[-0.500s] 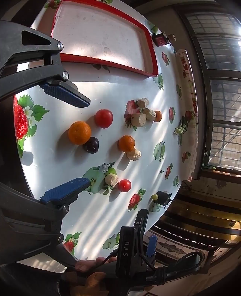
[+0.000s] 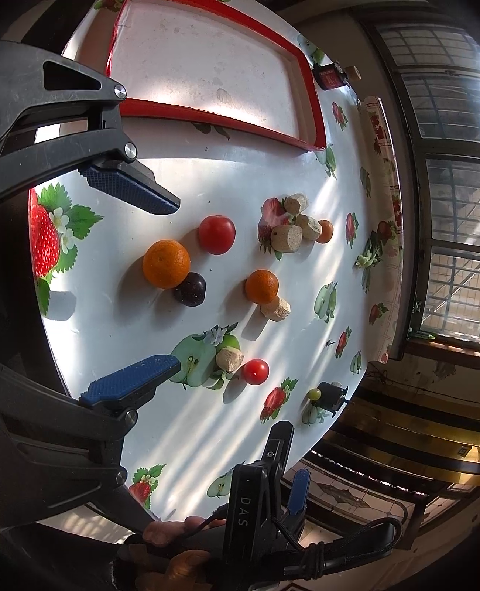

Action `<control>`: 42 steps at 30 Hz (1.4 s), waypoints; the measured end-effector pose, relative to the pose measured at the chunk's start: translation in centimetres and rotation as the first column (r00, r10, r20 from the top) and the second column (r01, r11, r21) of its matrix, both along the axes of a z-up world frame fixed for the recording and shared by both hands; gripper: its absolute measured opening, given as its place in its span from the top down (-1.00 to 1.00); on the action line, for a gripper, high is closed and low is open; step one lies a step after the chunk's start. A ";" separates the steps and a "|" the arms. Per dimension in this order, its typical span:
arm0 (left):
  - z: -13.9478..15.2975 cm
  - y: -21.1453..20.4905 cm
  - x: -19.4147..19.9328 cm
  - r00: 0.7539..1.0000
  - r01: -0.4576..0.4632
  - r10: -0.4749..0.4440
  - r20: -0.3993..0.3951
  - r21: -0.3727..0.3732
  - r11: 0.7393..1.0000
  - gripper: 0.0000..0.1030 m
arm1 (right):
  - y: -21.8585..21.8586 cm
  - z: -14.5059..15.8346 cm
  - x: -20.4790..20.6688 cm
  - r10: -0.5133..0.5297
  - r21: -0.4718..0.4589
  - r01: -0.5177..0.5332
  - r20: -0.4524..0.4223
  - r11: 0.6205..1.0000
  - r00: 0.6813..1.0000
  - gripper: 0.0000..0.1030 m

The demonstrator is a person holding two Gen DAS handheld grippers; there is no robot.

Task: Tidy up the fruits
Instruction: 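Grasp the orange with the left tool while the right tool grasps a red tomato, then carry the orange and tomato in both tools over the red-rimmed tray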

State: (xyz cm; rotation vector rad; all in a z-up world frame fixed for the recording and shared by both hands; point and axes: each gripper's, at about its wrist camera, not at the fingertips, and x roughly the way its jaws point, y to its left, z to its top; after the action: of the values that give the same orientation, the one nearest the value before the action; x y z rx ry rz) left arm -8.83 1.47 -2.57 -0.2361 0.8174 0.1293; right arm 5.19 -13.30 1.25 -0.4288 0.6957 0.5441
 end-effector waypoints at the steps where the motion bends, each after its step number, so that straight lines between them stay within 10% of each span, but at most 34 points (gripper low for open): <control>1: -0.1 0.0 0.1 1.000 0.001 -0.001 -0.003 -0.002 1.000 -0.52 | 0.0 -0.1 0.0 0.005 0.003 -0.005 -0.006 1.000 1.000 -1.00; 15: -2.6 1.2 2.1 0.996 0.028 -0.027 -0.086 0.001 1.000 -0.51 | 1.5 -5.0 2.0 0.107 0.063 -0.095 -0.228 0.993 0.968 -0.77; 22: -4.2 1.9 3.2 0.990 0.040 -0.040 -0.134 -0.006 0.999 0.08 | 2.4 -7.5 4.3 0.113 0.104 -0.084 -0.323 0.991 0.940 -0.30; 26: -4.1 1.8 3.3 0.990 0.068 -0.072 -0.122 -0.035 0.997 0.36 | 2.8 -7.7 4.8 0.129 0.131 -0.090 -0.324 0.987 0.937 -0.23; 31: -4.0 1.7 3.1 0.990 0.070 -0.074 -0.121 -0.042 0.997 0.38 | 2.9 -7.3 4.5 0.145 0.140 -0.105 -0.311 0.985 0.939 0.38; 42: -2.2 2.4 1.4 0.996 0.055 -0.058 -0.064 -0.057 0.997 0.38 | 2.1 -5.4 2.5 0.161 0.171 -0.114 -0.289 0.979 0.944 0.38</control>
State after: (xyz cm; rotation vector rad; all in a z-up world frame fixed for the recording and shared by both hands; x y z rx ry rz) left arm -7.47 3.85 -4.82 -0.2616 0.8928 0.0616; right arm 7.74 -11.22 -4.17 -0.2537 0.9147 0.8013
